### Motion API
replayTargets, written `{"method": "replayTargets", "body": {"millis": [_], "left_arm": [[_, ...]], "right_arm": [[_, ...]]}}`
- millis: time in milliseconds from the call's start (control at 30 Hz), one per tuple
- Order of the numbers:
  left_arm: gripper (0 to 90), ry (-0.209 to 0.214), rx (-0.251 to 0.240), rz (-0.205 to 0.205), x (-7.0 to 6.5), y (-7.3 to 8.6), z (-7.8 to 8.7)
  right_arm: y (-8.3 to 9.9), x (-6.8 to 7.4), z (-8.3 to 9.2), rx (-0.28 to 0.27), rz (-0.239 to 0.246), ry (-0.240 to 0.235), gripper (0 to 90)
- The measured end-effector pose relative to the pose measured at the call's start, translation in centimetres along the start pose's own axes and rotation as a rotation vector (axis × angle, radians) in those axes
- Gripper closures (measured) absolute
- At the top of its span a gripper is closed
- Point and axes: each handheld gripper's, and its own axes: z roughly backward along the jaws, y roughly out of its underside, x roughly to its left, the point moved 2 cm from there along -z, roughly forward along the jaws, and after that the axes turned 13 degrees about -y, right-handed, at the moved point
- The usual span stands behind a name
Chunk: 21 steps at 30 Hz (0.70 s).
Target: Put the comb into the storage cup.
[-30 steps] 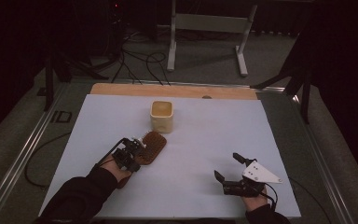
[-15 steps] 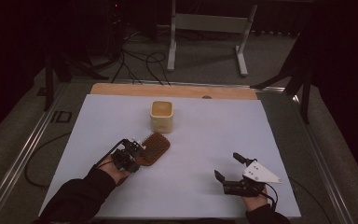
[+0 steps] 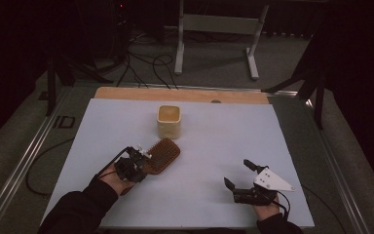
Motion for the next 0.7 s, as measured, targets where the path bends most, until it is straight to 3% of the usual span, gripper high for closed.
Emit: {"method": "replayTargets", "body": {"millis": [300,700], "left_arm": [[74.1,0.009,-0.115,-0.001,0.1,-0.4,2.0],[74.0,0.025,-0.202,0.026,0.6,-0.5,3.2]], "right_arm": [[0.0,0.0,0.0,0.003,0.000,-0.001,7.9],[0.1,0.0,-0.2,0.004,-0.009,-0.001,7.9]]}}
